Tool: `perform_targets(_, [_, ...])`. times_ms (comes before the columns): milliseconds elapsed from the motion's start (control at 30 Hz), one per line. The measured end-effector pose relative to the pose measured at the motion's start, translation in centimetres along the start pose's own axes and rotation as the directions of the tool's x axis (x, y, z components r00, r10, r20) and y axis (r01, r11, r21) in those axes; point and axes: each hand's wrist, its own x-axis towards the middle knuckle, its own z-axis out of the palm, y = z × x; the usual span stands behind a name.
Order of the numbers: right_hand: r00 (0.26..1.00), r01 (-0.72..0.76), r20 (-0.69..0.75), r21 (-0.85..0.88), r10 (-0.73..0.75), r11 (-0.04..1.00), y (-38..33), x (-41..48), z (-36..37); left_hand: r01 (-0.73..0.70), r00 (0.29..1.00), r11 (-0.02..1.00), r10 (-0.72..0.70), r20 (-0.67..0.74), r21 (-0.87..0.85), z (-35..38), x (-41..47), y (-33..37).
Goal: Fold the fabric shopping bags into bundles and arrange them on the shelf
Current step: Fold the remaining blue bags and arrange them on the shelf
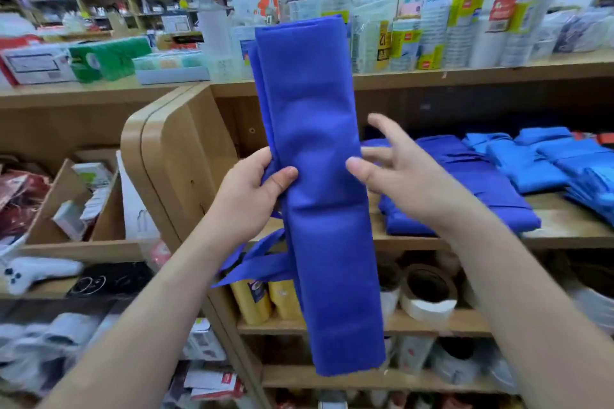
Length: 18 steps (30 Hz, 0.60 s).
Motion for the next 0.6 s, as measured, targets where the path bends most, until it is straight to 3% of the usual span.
perform_targets(67, [0.999, 0.041, 0.031, 0.049, -0.042, 0.998, 2.5, 0.1, 2.4, 0.014, 1.000, 1.000, -0.013, -0.022, 0.005, 0.2, -0.7, 0.1])
perform_targets(133, [0.994, 0.080, -0.081, 0.071, -0.074, 0.994, 3.5, 0.0, 3.5, 0.044, 0.999, 0.998, -0.044, 0.000, 0.055, 0.0, -1.2, -0.1])
perform_targets(267, [0.972, 0.106, -0.219, 0.070, -0.089, 0.992, 4.0, 0.4, 3.7, 0.232, 0.964, 0.959, -0.249, 0.091, 0.166, -1.2, -1.6, -0.7])
perform_targets(367, [0.953, 0.130, -0.281, 0.040, -0.114, 0.991, 4.6, 0.8, 4.2, 0.266, 0.963, 0.934, -0.266, -0.035, 0.239, -0.9, -1.5, -1.5])
perform_targets(400, [0.947, 0.129, -0.298, 0.025, -0.116, 0.991, 4.9, 1.1, 4.4, 0.232, 0.973, 0.907, -0.210, -0.098, 0.353, -0.7, -1.4, -1.7])
perform_targets(467, [0.938, 0.107, -0.333, 0.016, -0.095, 0.994, 5.5, 1.7, 4.6, 0.052, 0.990, 0.778, 0.044, -0.137, 0.626, -0.6, -1.6, -1.8])
perform_targets(533, [0.936, 0.068, -0.349, 0.049, -0.047, 0.996, 5.9, 2.4, 4.5, -0.248, 0.947, 0.617, 0.316, 0.054, 0.747, -1.2, -2.5, -1.6])
perform_targets(600, [0.935, 0.061, -0.354, 0.067, -0.033, 0.996, 6.1, 3.1, 4.4, -0.484, 0.863, 0.441, 0.382, 0.330, 0.756, -1.3, -4.2, -1.8])
